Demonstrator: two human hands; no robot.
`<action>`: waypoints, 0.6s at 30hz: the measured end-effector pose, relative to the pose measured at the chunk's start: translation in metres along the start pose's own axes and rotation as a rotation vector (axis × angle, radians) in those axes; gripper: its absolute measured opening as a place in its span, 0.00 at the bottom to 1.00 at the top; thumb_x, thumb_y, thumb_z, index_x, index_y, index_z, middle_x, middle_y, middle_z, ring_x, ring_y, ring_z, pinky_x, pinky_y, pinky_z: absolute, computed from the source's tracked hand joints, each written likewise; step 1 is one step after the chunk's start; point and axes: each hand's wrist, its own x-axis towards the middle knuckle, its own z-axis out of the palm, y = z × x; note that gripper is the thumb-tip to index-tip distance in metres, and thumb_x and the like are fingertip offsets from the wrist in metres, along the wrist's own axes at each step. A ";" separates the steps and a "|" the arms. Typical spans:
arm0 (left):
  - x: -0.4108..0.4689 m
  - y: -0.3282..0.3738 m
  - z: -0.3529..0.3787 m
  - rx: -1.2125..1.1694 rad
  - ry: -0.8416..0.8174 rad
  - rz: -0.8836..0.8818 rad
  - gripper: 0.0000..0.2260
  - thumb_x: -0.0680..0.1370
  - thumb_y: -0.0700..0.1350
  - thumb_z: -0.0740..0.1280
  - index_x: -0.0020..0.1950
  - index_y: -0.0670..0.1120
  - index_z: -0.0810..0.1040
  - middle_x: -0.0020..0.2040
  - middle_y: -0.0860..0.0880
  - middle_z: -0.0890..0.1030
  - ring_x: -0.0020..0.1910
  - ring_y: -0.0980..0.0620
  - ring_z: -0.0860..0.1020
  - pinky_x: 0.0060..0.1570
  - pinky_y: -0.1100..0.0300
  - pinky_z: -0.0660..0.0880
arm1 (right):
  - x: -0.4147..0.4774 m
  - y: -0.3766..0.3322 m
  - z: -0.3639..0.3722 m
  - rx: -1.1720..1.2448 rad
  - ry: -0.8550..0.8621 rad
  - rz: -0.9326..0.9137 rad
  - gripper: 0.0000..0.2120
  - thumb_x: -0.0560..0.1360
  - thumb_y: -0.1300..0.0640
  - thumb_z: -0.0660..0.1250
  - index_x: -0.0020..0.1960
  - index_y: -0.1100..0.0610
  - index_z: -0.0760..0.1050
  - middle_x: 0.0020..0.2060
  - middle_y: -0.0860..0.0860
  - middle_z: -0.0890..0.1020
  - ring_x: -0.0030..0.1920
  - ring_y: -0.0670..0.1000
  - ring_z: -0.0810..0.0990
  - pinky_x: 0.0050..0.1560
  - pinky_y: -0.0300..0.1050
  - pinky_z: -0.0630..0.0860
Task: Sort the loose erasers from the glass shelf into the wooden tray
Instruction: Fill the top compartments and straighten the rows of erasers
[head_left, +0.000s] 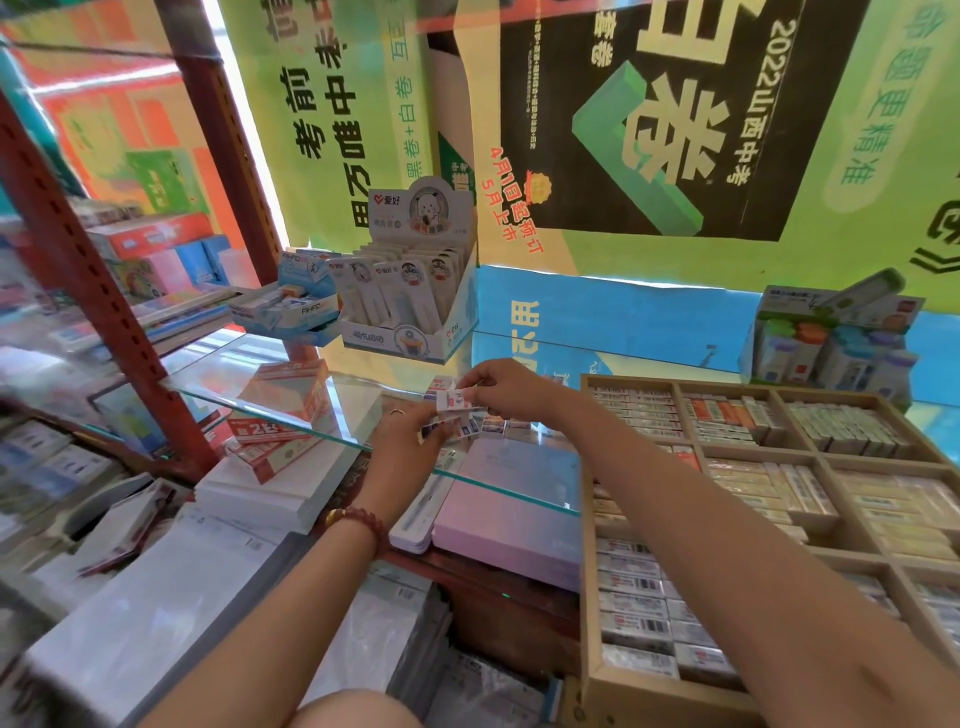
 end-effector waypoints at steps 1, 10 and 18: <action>0.000 -0.002 0.000 0.011 0.009 0.004 0.09 0.77 0.38 0.65 0.57 0.42 0.80 0.45 0.47 0.77 0.45 0.50 0.74 0.46 0.59 0.72 | 0.000 0.000 0.000 0.015 0.002 0.000 0.12 0.79 0.62 0.62 0.60 0.64 0.76 0.43 0.52 0.76 0.34 0.42 0.70 0.26 0.24 0.66; -0.001 -0.002 -0.003 -0.034 0.032 -0.083 0.06 0.77 0.42 0.65 0.52 0.47 0.80 0.46 0.51 0.79 0.45 0.54 0.75 0.45 0.61 0.70 | -0.001 0.004 -0.005 -0.014 -0.044 0.010 0.11 0.79 0.61 0.62 0.59 0.62 0.76 0.42 0.49 0.77 0.35 0.42 0.71 0.29 0.27 0.68; 0.005 0.013 -0.004 -0.333 0.125 -0.293 0.09 0.81 0.39 0.59 0.55 0.39 0.76 0.46 0.45 0.78 0.42 0.51 0.76 0.39 0.64 0.73 | -0.008 0.003 -0.009 0.340 -0.220 0.112 0.14 0.78 0.67 0.63 0.63 0.66 0.71 0.42 0.56 0.80 0.38 0.49 0.82 0.44 0.40 0.82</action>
